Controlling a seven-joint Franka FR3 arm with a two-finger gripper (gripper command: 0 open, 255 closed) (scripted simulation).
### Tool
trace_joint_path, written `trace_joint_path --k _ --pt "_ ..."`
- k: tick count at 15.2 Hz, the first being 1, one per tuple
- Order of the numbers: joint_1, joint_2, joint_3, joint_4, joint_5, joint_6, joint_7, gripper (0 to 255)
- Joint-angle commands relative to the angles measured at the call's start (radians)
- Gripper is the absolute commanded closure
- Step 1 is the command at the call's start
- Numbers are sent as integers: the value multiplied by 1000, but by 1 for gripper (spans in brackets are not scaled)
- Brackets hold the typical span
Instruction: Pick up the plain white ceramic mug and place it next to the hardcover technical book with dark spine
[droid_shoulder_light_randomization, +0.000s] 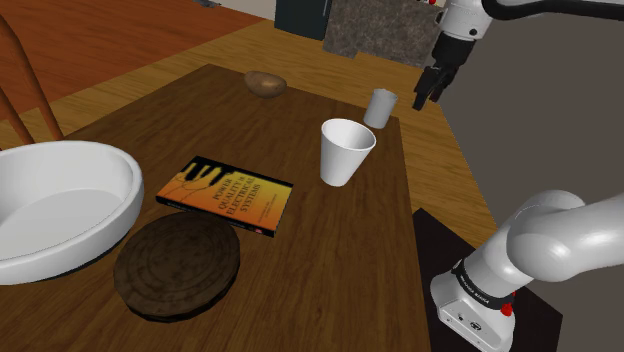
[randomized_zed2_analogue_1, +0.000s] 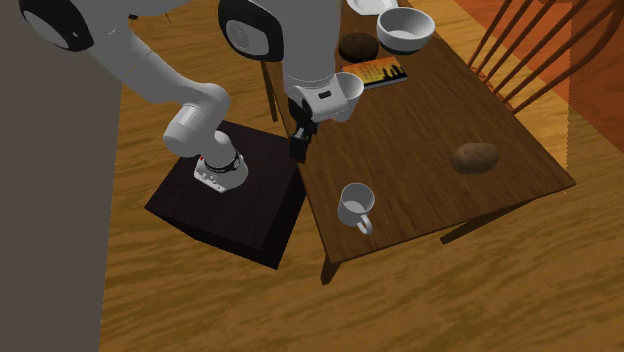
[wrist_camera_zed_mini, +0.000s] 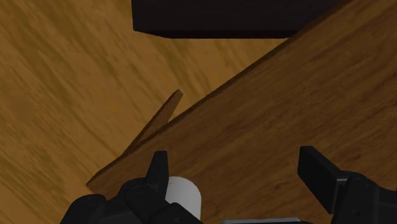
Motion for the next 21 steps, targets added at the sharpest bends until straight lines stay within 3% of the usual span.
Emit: trace_joint_path --k 1,11,21 --pt "-2 61 -11 23 4 53 -1 0" --pt "-8 402 -58 229 53 256 -14 0" --pt "-9 430 -61 155 55 359 -16 0"
